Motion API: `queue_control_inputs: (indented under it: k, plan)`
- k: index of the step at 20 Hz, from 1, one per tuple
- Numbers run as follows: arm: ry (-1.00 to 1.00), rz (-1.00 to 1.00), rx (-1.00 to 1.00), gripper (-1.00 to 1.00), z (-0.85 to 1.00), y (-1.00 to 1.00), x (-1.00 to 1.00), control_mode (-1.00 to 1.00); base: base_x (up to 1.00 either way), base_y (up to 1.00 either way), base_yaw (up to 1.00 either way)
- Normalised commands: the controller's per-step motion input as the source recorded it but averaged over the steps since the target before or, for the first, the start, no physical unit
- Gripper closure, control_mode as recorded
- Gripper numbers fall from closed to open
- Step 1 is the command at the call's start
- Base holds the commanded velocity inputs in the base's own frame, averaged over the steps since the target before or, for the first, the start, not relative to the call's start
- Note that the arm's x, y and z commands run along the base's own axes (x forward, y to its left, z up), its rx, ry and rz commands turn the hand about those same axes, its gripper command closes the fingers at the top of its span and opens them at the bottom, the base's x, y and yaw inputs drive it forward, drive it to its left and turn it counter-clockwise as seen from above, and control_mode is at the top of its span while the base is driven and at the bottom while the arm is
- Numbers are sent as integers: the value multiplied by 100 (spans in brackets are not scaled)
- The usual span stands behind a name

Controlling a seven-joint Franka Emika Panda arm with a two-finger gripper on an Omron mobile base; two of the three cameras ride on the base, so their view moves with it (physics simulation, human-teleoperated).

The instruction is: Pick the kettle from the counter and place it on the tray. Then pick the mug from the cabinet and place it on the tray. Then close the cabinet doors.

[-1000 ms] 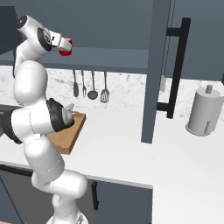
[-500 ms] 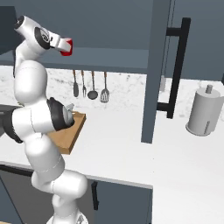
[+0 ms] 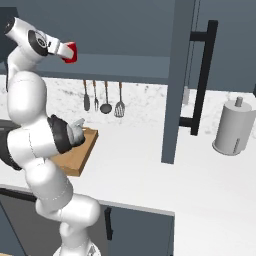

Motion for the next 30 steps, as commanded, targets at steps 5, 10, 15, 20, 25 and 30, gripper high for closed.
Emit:
queue_control_inputs:
  k: [5, 10, 15, 20, 25, 30]
  plan:
    - [0, 41, 0, 100, 0, -32, -85, -100, 0, 0, 0]
    - [0, 57, 0, 100, 0, -53, -88, -100, 0, 0, 0]
    - [1, 66, 0, 100, -10, -52, -73, -100, 0, 0, 0]
    - [1, 38, 2, 100, -47, -21, -73, -100, 0, 0, 0]
    - [3, 14, 8, 100, -63, 0, -52, -100, 0, 0, 0]
    - [5, 9, 4, 100, -83, 0, -20, -100, 0, 0, 0]
